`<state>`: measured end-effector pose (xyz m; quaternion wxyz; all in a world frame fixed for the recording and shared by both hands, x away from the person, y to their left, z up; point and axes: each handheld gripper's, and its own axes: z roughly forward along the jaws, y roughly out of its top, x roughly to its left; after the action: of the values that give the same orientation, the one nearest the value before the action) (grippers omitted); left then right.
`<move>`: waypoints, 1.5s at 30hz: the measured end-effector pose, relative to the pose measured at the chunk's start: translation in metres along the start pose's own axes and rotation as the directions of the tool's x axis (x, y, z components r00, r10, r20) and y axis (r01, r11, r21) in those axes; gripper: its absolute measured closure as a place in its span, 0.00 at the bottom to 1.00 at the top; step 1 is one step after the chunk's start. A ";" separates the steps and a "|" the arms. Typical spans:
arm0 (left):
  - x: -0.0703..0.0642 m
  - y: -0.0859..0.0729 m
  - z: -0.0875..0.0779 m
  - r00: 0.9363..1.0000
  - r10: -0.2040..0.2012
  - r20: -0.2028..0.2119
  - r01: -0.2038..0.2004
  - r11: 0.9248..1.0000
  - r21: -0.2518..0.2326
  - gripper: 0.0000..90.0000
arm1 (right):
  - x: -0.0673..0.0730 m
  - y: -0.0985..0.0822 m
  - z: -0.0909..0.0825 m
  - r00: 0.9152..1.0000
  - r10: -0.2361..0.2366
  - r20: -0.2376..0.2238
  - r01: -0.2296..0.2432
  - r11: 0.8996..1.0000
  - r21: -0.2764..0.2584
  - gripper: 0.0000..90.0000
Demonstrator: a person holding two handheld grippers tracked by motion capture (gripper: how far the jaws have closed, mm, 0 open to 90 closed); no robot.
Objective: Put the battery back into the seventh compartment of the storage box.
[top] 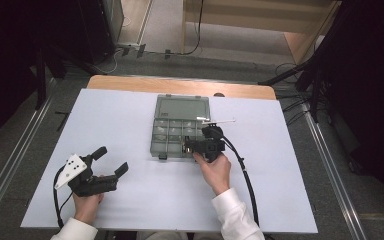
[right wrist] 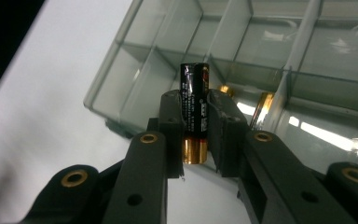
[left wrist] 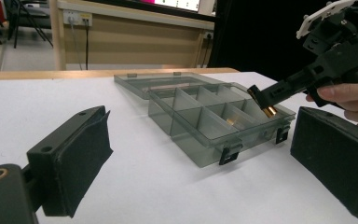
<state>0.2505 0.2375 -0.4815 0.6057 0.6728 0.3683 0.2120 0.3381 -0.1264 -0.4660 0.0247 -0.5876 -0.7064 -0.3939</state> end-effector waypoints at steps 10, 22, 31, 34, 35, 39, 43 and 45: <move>0.000 0.000 0.000 1.000 -0.003 0.001 0.003 1.000 -0.002 0.05 | -0.016 0.005 0.003 0.984 0.151 -0.098 -0.152 0.988 0.005 0.86; 0.000 0.000 0.000 1.000 -0.002 0.002 0.002 1.000 -0.001 0.05 | -0.011 0.004 -0.004 0.980 0.163 -0.110 -0.165 0.986 -0.007 0.47; 0.000 0.000 0.000 1.000 0.000 0.001 0.000 1.000 0.001 0.05 | -0.002 -0.002 -0.016 0.990 -0.052 -0.134 0.045 0.997 -0.055 0.00; 0.000 0.000 0.000 1.000 0.000 0.002 0.000 1.000 0.001 0.05 | -0.004 -0.005 -0.019 0.986 -0.092 -0.139 0.082 0.994 -0.079 0.00; 0.000 0.000 0.000 1.000 -0.001 0.002 0.001 1.000 0.001 0.05 | -0.005 -0.006 -0.020 0.985 -0.102 -0.136 0.092 0.993 -0.078 0.00; 0.000 0.000 0.000 1.000 -0.001 0.001 0.001 1.000 0.001 0.05 | -0.009 -0.011 -0.024 0.984 -0.129 -0.126 0.116 0.988 -0.104 0.00; 0.000 0.000 0.000 1.000 0.000 0.002 0.000 1.000 0.003 0.05 | -0.015 -0.015 -0.029 0.979 -0.164 -0.118 0.150 0.981 -0.124 0.00; 0.000 0.000 0.000 1.000 0.000 0.002 0.000 1.000 0.003 0.05 | -0.015 -0.018 -0.032 0.975 -0.203 -0.090 0.191 0.974 -0.124 0.00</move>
<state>0.2505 0.2371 -0.4816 0.6049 0.6739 0.3681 0.2107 0.3135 -0.1573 -0.4604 -0.0123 -0.4940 -0.7352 -0.4641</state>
